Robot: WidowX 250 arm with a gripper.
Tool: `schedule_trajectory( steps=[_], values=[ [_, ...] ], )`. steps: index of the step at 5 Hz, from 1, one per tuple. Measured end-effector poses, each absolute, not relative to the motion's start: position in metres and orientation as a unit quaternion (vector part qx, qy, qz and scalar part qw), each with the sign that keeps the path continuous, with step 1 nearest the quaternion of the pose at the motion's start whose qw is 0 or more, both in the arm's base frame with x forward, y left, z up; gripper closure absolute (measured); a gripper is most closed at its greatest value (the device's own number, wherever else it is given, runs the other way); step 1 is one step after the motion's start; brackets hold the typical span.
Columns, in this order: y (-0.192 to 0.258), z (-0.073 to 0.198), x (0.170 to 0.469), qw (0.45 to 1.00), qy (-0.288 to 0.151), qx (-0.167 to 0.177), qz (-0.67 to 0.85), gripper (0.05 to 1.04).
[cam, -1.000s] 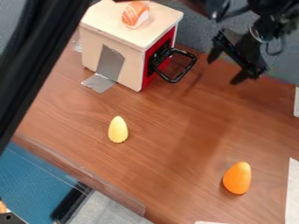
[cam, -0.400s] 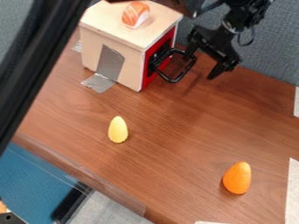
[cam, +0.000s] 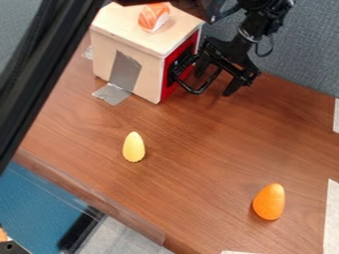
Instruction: Il ouvre le tiroir
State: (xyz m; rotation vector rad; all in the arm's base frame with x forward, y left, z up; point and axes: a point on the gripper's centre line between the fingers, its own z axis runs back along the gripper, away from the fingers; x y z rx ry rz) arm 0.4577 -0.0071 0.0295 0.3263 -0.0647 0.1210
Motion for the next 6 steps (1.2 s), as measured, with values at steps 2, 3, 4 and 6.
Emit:
schedule_trajectory(
  steps=[2, 3, 4, 6],
  values=[
    [-0.007, 0.024, 0.457, 0.986, -0.032, 0.152, 0.065, 0.694],
    [-0.008, 0.022, 0.454, 0.987, -0.029, 0.144, 0.067, 0.896],
    [-0.02, 0.021, 0.452, 0.988, -0.033, 0.142, 0.048, 0.938],
    [-0.071, 0.021, 0.443, 0.991, -0.039, 0.13, 0.013, 0.939]
  ],
)
